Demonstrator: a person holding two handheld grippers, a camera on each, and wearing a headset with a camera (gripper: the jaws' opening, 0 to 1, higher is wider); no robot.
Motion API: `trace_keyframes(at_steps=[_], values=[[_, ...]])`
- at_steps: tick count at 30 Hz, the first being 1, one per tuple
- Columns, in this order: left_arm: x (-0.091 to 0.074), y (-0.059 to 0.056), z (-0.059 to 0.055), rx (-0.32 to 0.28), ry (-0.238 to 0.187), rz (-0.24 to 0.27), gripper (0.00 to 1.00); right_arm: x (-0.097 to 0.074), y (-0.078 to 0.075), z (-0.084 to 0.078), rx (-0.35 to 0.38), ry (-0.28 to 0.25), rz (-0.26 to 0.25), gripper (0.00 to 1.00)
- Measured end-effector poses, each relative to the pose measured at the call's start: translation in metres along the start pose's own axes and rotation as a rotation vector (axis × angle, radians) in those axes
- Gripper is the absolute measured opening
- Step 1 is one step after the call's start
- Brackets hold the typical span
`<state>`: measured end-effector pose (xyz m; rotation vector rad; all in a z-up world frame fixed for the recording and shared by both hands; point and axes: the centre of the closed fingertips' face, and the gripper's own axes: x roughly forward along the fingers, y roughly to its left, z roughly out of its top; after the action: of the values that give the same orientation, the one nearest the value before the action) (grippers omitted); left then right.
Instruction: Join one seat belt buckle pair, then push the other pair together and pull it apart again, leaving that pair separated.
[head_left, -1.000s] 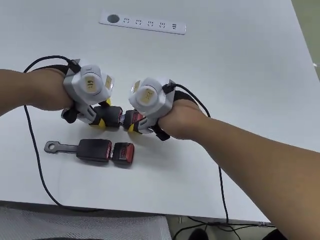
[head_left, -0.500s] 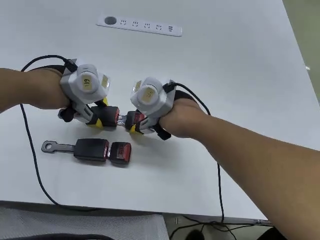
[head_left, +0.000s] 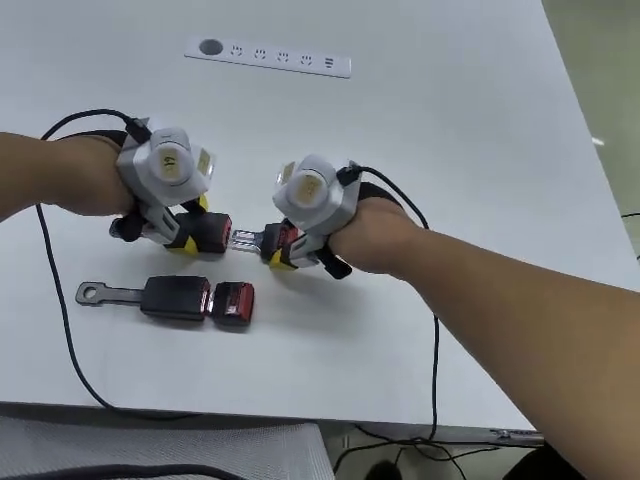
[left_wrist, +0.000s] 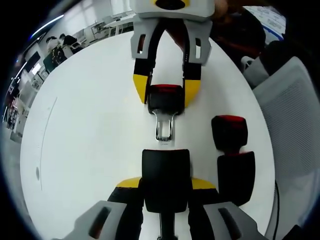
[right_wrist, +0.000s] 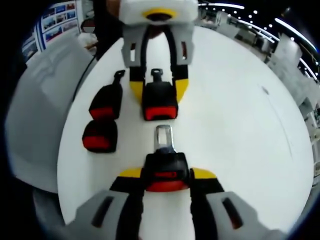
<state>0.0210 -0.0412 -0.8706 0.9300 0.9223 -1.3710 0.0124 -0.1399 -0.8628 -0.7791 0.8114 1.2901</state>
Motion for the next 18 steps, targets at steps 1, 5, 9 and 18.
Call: trace_keyframes(at_steps=[1,5,9,18], values=[[0.0,0.0,0.0,0.0,0.001,0.0,0.34,-0.001,0.0,-0.001,0.0,0.0,0.0,0.35],[-0.001,-0.002,0.001,0.006,0.01,0.0,0.34,-0.012,-0.001,-0.021,0.004,0.027,-0.012,0.35],[-0.002,-0.004,0.003,0.007,0.014,0.001,0.34,-0.022,-0.001,-0.039,0.01,0.052,-0.025,0.35],[-0.004,-0.008,0.007,0.02,0.028,0.003,0.34,-0.037,-0.009,-0.07,0.001,0.109,-0.075,0.35]])
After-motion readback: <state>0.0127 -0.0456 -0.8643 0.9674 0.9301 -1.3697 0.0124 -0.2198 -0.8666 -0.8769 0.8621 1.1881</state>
